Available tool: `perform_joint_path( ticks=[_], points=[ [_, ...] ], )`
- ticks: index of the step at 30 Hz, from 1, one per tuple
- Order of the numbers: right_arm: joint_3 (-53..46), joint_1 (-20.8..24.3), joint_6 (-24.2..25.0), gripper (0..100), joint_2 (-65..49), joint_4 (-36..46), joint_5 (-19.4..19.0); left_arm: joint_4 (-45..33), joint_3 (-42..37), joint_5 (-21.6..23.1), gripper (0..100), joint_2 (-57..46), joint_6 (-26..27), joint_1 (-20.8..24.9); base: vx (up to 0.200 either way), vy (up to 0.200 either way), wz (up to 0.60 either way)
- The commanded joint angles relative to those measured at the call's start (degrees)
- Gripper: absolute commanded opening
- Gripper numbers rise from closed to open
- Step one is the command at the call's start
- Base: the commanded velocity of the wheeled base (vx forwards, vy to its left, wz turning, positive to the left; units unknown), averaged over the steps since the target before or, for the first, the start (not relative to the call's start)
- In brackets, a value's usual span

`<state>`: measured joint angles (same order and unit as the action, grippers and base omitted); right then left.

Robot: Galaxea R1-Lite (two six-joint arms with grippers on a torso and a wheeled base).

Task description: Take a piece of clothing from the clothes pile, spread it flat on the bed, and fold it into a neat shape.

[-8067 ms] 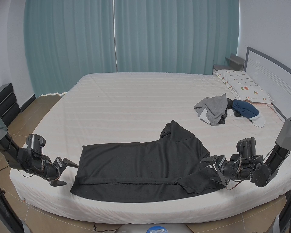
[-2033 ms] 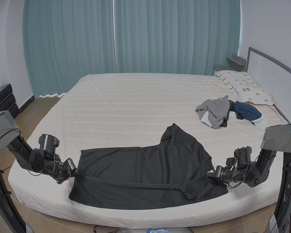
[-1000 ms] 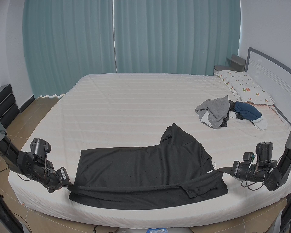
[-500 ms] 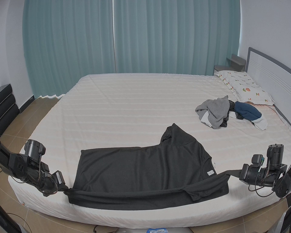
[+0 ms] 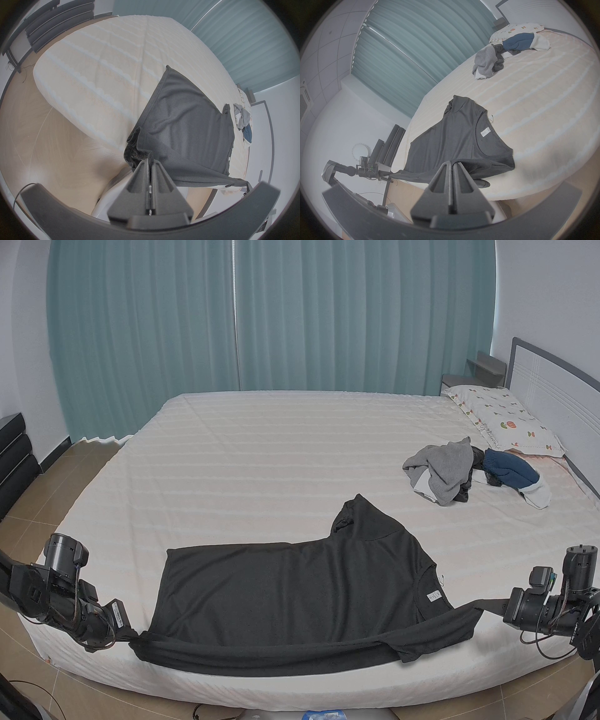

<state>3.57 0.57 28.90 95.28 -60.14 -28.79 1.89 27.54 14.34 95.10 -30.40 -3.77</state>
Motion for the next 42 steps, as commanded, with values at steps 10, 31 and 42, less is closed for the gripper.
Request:
perform_joint_path(
  ticks=[10,31,42],
  points=[
    [-3.0,-0.1,-0.4,0,-1.2,0.0,0.1,-1.9,-1.4,0.0,0,-0.4,4.1,-0.2,0.0,0.0,0.0],
    [10.6,0.1,-0.3,0,16.3,0.1,0.4,-1.8,7.8,0.2,0,11.1,3.6,-0.2,0.0,0.0,0.0],
    [17.6,0.5,0.0,0,25.7,-0.2,0.6,-1.8,14.8,0.5,0,19.5,0.2,-0.1,0.0,0.0,0.0]
  ],
)
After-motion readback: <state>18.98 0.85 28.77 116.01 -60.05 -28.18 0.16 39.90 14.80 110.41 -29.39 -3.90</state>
